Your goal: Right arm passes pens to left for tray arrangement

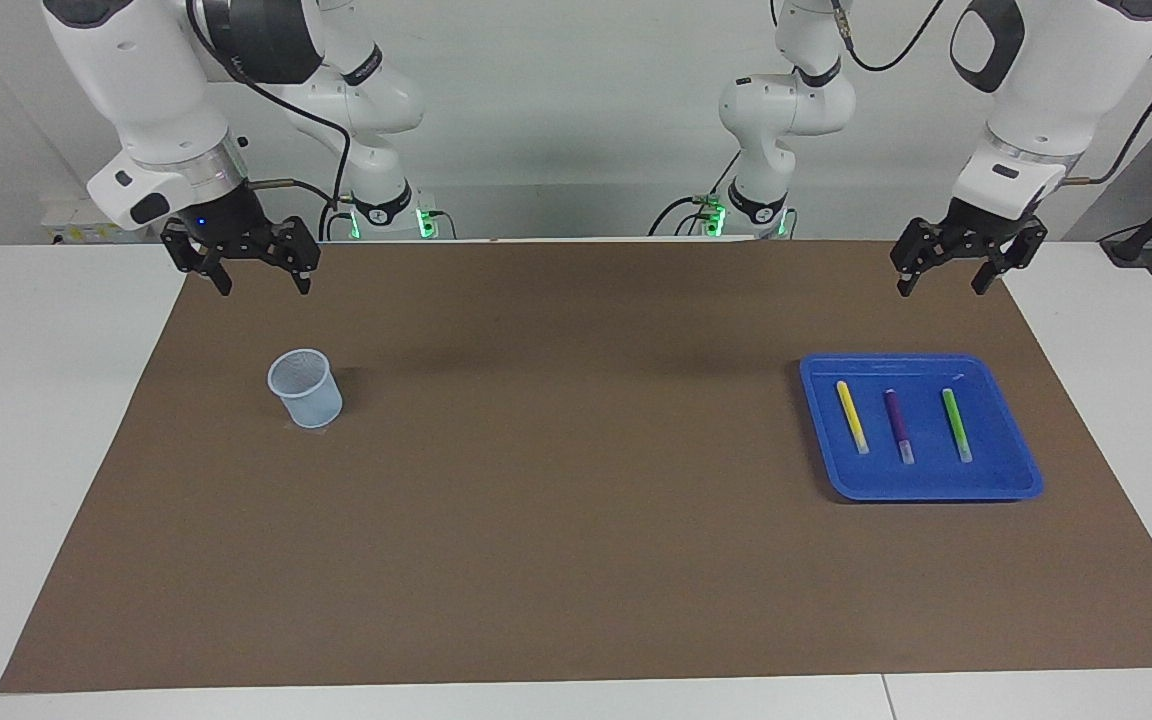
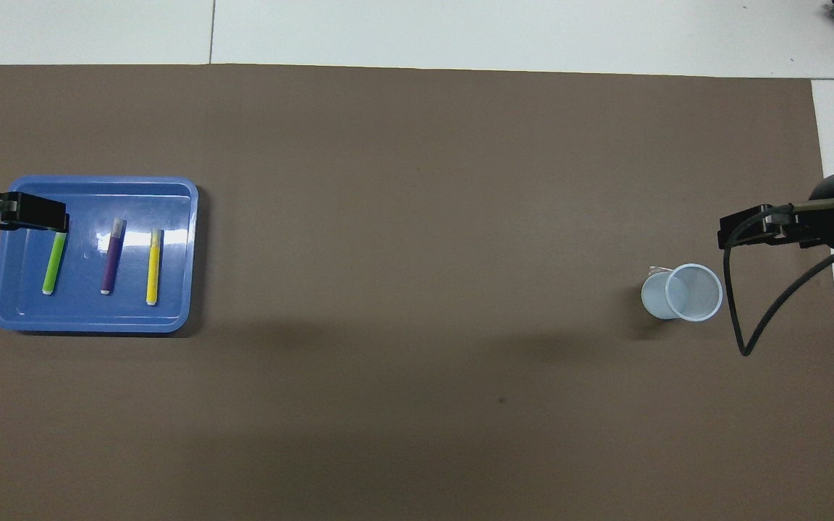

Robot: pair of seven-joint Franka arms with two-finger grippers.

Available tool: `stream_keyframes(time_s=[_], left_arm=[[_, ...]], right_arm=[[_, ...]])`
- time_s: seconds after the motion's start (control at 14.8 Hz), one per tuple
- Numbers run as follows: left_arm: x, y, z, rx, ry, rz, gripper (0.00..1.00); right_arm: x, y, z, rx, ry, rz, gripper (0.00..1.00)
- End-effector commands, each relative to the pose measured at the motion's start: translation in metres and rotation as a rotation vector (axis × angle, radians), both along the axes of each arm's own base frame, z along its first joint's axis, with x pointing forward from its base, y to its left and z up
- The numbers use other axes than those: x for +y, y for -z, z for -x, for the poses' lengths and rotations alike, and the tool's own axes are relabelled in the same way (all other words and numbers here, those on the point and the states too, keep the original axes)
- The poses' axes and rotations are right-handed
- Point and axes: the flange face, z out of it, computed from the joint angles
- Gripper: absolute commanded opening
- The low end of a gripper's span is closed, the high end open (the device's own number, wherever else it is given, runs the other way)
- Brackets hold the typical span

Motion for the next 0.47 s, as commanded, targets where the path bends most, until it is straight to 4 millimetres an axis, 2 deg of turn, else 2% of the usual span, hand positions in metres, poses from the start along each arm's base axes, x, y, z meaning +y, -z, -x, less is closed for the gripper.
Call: stream_keyframes(time_s=[0.0,0.41], left_arm=[[0.0038,-0.0224,-0.0019,-0.042,-0.03,0.004,1.0],[0.0045,-0.0235,-0.0016,-0.043,-0.045,0.052,1.0]], right_arm=[[-0.0027,-0.0025,0.0058,-0.005,0.014,-0.023,1.0],[-0.0026,-0.0021,0.0063,0.0,0.014,-0.025,1.0]])
